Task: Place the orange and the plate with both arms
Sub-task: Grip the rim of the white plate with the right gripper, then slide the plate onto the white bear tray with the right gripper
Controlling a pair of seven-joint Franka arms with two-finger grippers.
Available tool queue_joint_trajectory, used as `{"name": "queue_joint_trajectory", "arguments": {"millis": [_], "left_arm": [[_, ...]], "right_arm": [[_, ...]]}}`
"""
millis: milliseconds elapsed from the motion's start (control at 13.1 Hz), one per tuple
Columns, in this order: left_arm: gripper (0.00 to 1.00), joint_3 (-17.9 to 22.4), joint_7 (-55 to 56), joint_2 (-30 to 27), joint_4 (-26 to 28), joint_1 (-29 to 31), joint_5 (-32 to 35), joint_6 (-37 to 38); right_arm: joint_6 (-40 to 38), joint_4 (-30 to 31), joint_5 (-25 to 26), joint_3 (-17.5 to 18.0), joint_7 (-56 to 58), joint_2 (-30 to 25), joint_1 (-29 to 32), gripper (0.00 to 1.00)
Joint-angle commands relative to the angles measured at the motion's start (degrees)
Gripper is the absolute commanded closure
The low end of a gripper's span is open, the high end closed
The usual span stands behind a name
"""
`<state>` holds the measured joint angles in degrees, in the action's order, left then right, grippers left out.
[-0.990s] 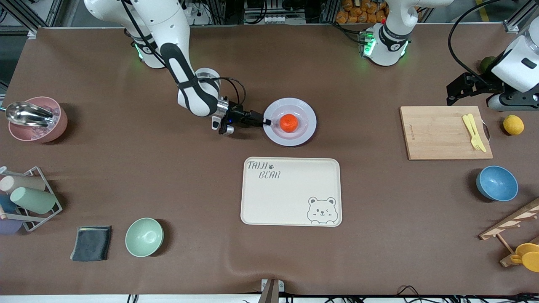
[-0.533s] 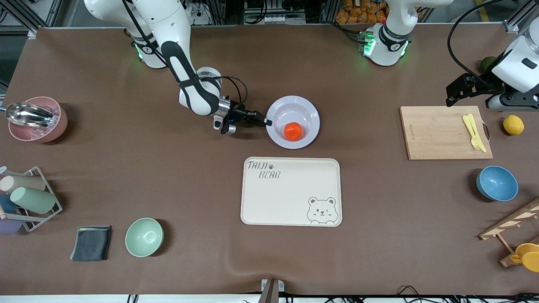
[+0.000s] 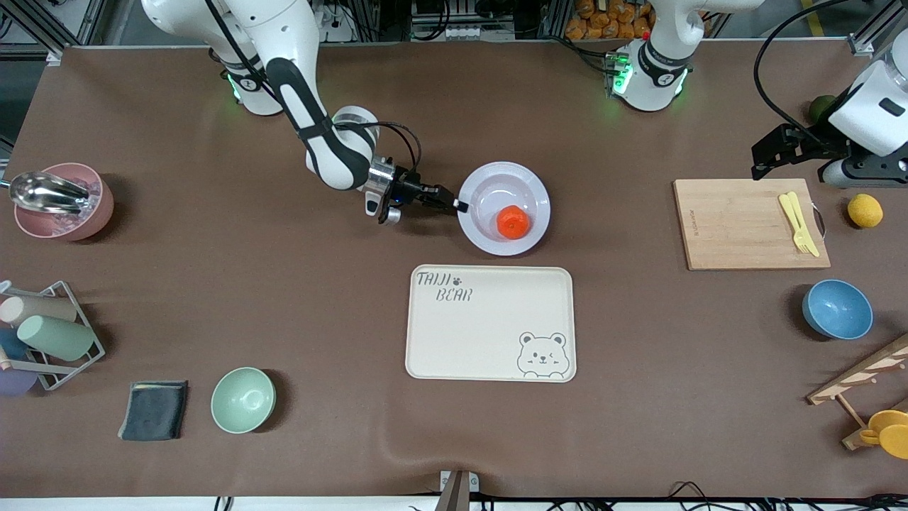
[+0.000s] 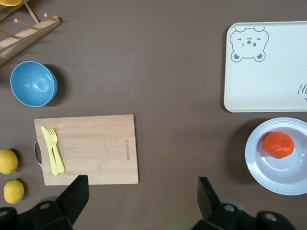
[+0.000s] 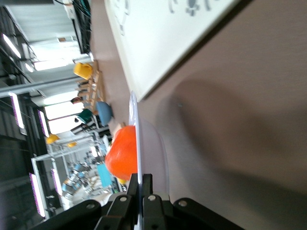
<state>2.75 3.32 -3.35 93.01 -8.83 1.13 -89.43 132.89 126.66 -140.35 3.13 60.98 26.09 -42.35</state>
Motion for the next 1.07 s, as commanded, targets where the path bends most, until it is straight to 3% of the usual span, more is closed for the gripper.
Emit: {"name": "queue_joint_trajectory", "arguments": {"millis": [0, 457, 686, 990], "left_arm": [[0.00, -0.1, 0.1, -0.8, 0.3, 0.2, -0.9, 0.0], [0.00, -0.5, 0.4, -1.3, 0.4, -0.3, -1.0, 3.0], [0.00, -1.5, 1.3, -2.2, 1.0, -0.2, -0.5, 3.0], [0.00, -4.2, 0.4, -3.1, 1.5, 3.0, -1.0, 3.2]], "right_arm": [[0.7, -1.6, -4.8, -0.2, 0.2, -1.7, -0.5, 1.00], [3.9, -11.0, -4.9, -0.6, -3.6, 1.9, 4.6, 1.00], [8.7, -19.4, -4.9, -0.6, -3.6, 8.1, 6.0, 1.00], [9.1, -28.1, -4.4, -0.8, -2.9, 16.9, 6.9, 1.00]]}}
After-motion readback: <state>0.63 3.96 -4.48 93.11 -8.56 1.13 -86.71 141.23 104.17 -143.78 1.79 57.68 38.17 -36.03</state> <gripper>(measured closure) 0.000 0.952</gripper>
